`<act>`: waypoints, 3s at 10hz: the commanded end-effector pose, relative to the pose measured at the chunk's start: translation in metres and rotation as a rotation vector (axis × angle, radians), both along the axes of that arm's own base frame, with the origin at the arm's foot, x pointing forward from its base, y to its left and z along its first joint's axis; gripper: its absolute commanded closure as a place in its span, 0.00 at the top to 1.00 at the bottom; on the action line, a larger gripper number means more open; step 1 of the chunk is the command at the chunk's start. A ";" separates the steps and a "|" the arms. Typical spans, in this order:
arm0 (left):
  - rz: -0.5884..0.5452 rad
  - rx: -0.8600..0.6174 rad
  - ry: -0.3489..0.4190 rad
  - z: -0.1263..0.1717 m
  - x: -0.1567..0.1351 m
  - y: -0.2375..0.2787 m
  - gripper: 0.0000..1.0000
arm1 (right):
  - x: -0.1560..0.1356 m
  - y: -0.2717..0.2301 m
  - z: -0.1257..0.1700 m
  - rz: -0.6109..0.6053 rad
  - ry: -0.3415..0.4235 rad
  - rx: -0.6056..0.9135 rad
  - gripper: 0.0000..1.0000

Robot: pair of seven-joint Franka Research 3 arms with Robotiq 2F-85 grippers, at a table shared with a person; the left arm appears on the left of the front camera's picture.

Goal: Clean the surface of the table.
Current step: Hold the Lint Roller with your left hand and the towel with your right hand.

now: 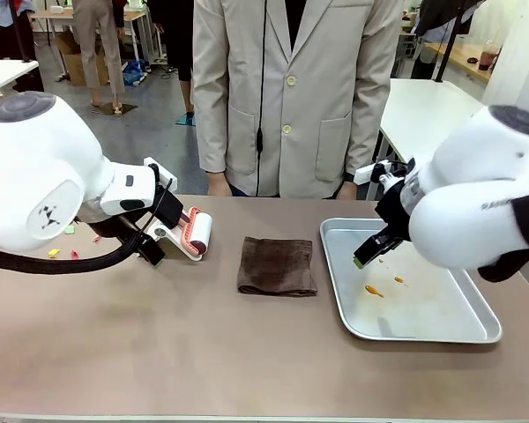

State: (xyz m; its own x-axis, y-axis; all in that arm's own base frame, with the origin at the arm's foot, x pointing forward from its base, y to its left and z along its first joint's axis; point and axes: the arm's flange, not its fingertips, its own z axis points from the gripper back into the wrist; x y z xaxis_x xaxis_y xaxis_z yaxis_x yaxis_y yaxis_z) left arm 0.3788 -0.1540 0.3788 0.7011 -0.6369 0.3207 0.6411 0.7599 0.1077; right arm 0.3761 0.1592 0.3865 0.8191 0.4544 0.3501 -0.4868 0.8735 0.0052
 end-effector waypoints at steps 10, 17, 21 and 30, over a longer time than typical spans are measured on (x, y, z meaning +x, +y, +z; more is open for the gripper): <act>0.405 -0.986 0.149 0.098 -0.078 0.274 1.00 | -0.079 -0.244 0.079 -0.256 0.210 0.982 1.00; 0.687 -1.332 0.070 0.039 -0.112 0.322 1.00 | -0.110 -0.369 0.017 -0.591 0.083 1.289 1.00; 0.673 -1.350 0.118 0.043 -0.106 0.359 1.00 | -0.120 -0.366 0.018 -0.537 0.147 1.304 1.00; 0.457 -0.944 0.120 0.131 -0.018 0.234 1.00 | -0.077 -0.175 0.102 -0.486 0.001 0.811 1.00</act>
